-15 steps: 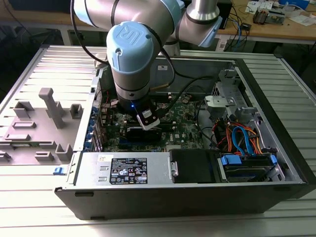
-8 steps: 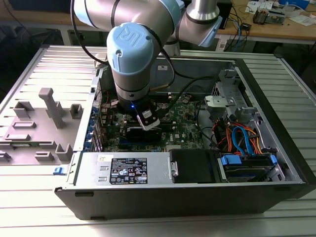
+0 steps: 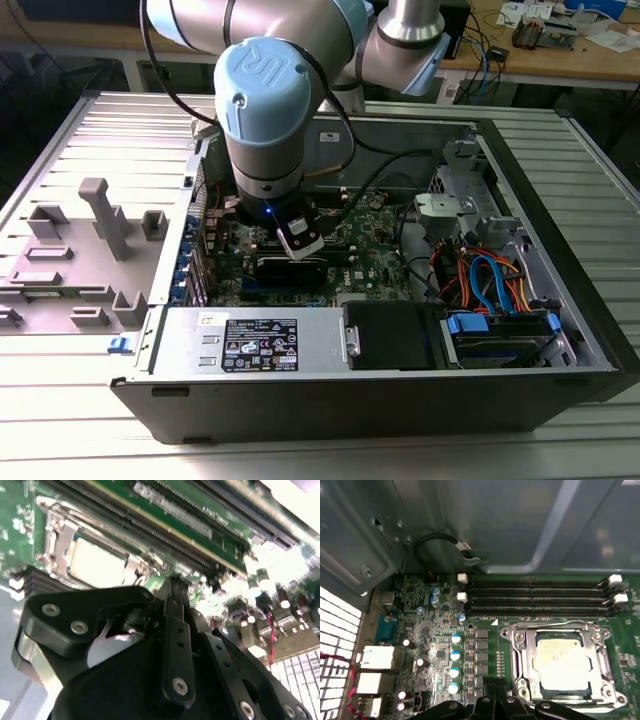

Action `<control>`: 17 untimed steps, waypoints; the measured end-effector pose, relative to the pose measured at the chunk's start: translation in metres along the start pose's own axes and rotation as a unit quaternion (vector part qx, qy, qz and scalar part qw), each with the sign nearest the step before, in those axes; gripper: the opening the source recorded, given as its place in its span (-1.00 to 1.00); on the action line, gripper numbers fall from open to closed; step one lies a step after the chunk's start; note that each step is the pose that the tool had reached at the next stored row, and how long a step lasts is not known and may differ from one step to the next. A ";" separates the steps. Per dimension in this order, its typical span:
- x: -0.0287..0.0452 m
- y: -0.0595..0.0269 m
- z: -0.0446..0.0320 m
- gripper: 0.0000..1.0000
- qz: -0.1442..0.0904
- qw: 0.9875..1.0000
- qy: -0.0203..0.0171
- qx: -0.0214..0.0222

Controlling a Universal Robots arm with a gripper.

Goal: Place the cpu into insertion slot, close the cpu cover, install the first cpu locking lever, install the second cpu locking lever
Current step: 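Install the second cpu locking lever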

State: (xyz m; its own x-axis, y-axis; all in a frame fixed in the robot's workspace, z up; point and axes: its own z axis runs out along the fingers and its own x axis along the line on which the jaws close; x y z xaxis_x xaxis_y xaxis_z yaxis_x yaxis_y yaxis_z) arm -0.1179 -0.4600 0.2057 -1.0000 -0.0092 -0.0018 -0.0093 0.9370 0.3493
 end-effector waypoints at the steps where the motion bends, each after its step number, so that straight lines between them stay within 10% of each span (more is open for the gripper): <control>1: 0.0000 0.0006 -0.0016 -0.79 0.000 1.000 0.000 0.000; 12: 0.0015 0.0144 -0.0391 -0.79 0.001 1.000 0.003 0.001; 14: -0.0006 0.0144 -0.0394 -0.79 0.006 1.000 0.015 0.001; 15: -0.0072 0.0144 -0.0394 -0.79 0.014 0.999 0.038 0.001; 16: -0.0104 0.0144 -0.0396 -0.79 0.020 0.998 0.053 0.001; 17: -0.0106 0.0152 -0.0420 -0.79 0.022 0.998 0.059 0.001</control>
State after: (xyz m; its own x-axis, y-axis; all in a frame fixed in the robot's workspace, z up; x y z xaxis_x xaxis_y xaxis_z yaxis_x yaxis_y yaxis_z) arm -0.1074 -0.4603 0.2504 -0.9923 -0.0091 0.1235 0.0343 0.9380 0.3449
